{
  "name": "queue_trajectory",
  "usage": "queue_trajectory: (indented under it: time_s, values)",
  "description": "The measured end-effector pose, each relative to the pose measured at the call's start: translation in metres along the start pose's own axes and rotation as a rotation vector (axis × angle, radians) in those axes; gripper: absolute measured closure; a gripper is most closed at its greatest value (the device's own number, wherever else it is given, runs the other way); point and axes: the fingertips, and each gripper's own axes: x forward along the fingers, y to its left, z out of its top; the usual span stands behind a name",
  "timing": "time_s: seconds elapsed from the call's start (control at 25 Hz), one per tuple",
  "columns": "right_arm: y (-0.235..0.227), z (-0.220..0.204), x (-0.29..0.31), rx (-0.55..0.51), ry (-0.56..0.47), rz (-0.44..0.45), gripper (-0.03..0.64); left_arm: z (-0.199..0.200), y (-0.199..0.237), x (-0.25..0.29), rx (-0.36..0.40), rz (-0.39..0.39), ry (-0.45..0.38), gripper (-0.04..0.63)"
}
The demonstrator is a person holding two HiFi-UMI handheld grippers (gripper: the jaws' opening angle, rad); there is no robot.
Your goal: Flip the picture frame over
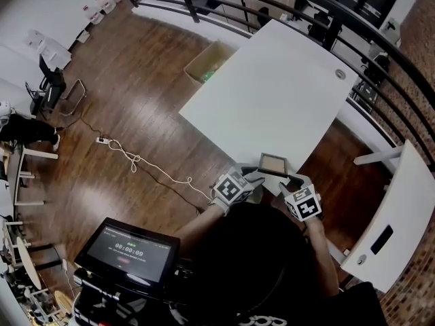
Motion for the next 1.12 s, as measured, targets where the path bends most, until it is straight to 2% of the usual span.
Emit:
queue_trajectory:
  time_s: [0.76, 1.12]
  values:
    - [-0.014, 0.016, 0.001, 0.023, -0.024, -0.024, 0.483, 0.016, 0.013, -0.001, 0.024, 0.003, -0.033, 0.402]
    - [-0.034, 0.037, -0.003, 0.02, -0.021, -0.033, 0.483, 0.039, 0.033, 0.001, 0.033, 0.02, -0.062, 0.417]
